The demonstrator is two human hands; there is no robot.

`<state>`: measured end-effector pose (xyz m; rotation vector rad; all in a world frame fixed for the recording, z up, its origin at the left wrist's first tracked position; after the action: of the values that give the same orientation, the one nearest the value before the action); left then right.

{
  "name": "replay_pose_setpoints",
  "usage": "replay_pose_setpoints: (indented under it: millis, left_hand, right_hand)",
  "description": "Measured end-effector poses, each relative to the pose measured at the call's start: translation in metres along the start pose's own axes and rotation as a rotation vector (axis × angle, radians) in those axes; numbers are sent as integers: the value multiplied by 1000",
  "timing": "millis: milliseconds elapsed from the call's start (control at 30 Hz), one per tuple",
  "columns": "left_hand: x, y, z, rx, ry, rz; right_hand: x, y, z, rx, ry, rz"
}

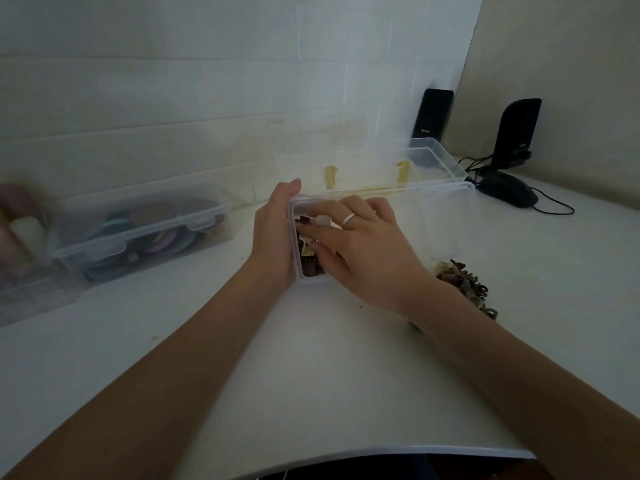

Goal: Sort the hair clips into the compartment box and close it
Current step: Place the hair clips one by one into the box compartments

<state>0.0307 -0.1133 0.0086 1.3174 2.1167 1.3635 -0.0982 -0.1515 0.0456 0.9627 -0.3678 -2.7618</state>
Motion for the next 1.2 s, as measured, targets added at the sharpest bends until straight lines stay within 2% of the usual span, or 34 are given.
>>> replay_pose_setpoints:
  millis: [133,233,333,400,500,567,633,733,800,967,1200]
  left_hand:
    - [-1,0,0,-53,54,-30]
    - [-2,0,-1,-80,72,-55]
    - [-3,2,-1,-67,49,-28]
    - [-4,0,1,-58,66,21]
    - [-5,1,3,-18,92,30]
    - [-8,0,4,2,95,34]
    - [-12,-2,8,28,95,19]
    - [-4,2,5,54,118,-16]
    - [5,5,1,55,145,-42]
    - [8,4,0,63,212,-96]
    - [1,13,14,50,252,-69]
  right_hand:
    - [12,9,16,-142,130,-37]
    - [26,21,37,-229,267,-164]
    - [54,33,54,-464,431,-525]
    - [78,40,60,-528,533,-807]
    - [110,44,60,-424,495,-1133]
    - [122,47,55,-378,408,-1246]
    - [124,47,47,-419,284,-1271]
    - [116,39,33,-521,11,-1197]
    - [110,30,28,-570,-55,-1162]
    - [91,16,28,-628,21,-1194]
    - [72,3,12,-696,95,-1175]
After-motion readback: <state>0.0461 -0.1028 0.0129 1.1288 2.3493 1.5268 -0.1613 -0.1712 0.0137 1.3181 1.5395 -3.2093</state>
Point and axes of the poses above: each hand's wrist, its own x-axis away from the middle knuckle, its own z-axis out of the back of the hand, y = z × x, the point moved 3 cm from there along -x, towards the middle knuckle, and after that the axes turned 13 degrees about z, right-handed, at the moved point
